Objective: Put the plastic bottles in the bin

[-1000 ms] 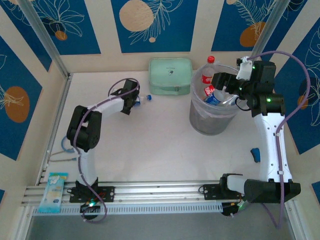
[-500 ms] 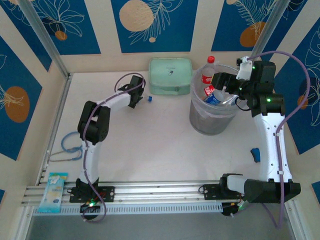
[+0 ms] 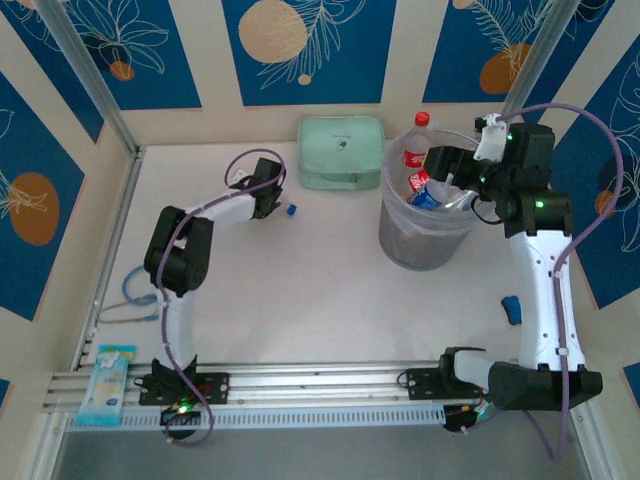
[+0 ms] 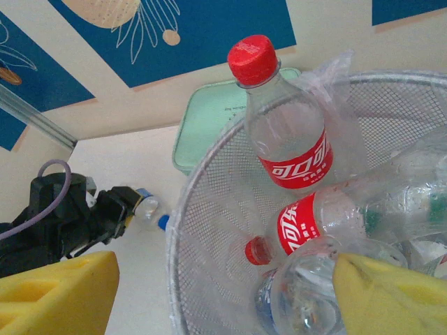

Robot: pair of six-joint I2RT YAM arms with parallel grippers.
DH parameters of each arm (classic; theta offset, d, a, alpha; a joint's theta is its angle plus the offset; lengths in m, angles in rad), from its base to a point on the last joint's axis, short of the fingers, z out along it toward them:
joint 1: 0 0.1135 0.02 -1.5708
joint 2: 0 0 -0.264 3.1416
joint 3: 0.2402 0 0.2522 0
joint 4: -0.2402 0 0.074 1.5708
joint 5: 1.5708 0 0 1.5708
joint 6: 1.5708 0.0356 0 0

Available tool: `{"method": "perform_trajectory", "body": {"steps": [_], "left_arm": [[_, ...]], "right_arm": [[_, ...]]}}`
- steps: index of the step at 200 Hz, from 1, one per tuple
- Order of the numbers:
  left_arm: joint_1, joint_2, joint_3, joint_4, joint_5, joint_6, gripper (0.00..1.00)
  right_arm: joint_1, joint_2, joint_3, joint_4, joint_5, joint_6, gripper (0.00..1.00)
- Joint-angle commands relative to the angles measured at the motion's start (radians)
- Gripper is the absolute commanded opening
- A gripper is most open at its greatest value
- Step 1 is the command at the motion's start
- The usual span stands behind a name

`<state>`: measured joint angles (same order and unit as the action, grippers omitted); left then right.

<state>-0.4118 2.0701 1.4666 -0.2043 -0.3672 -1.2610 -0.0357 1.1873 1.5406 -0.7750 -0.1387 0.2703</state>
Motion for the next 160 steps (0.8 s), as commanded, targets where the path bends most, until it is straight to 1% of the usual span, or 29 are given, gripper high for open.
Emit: {"method": "perform_trajectory", "body": {"steps": [1, 13, 31, 44, 51, 60, 74, 86, 99, 120, 135, 142, 151, 160], "left_arm": [[0.007, -0.108, -0.064, 0.065, -0.005, 0.113, 0.32], [0.007, -0.149, -0.101, 0.102, 0.03, 0.173, 0.32], [0.007, -0.216, -0.157, 0.175, 0.138, 0.327, 0.32], [0.007, -0.272, -0.221, 0.266, 0.252, 0.448, 0.33], [0.007, -0.301, -0.26, 0.323, 0.331, 0.515, 0.34], [0.007, -0.342, -0.303, 0.379, 0.423, 0.589, 0.34], [0.005, -0.398, -0.349, 0.416, 0.585, 0.716, 0.34], [0.001, -0.454, -0.383, 0.422, 0.691, 0.81, 0.34], [-0.002, -0.516, -0.434, 0.46, 0.792, 0.894, 0.34], [-0.004, -0.6, -0.506, 0.534, 0.916, 0.963, 0.35], [-0.005, -0.637, -0.53, 0.57, 0.971, 0.966, 0.35], [-0.005, -0.647, -0.536, 0.588, 0.996, 0.96, 0.35], [-0.007, -0.655, -0.542, 0.623, 1.029, 0.942, 0.35], [-0.011, -0.66, -0.549, 0.669, 1.061, 0.918, 0.35]], "right_arm": [[0.025, -0.031, 0.025, -0.018, -0.022, 0.009, 0.81], [0.041, -0.026, 0.034, -0.026, -0.034, 0.005, 0.8], [0.069, -0.003, 0.061, -0.05, -0.068, -0.002, 0.8], [0.089, 0.017, 0.082, -0.059, -0.112, -0.006, 0.8], [0.1, 0.031, 0.097, -0.067, -0.14, -0.008, 0.79], [0.123, 0.057, 0.127, -0.092, -0.166, -0.018, 0.77], [0.183, 0.108, 0.186, -0.153, -0.159, -0.057, 0.75], [0.238, 0.147, 0.217, -0.178, -0.136, -0.087, 0.74], [0.275, 0.187, 0.239, -0.189, -0.151, -0.1, 0.73], [0.312, 0.24, 0.249, -0.167, -0.219, -0.09, 0.71], [0.335, 0.282, 0.252, -0.15, -0.255, -0.087, 0.67], [0.348, 0.307, 0.26, -0.154, -0.259, -0.088, 0.67], [0.362, 0.336, 0.268, -0.156, -0.271, -0.09, 0.72], [0.378, 0.359, 0.268, -0.146, -0.289, -0.088, 0.79]]}}
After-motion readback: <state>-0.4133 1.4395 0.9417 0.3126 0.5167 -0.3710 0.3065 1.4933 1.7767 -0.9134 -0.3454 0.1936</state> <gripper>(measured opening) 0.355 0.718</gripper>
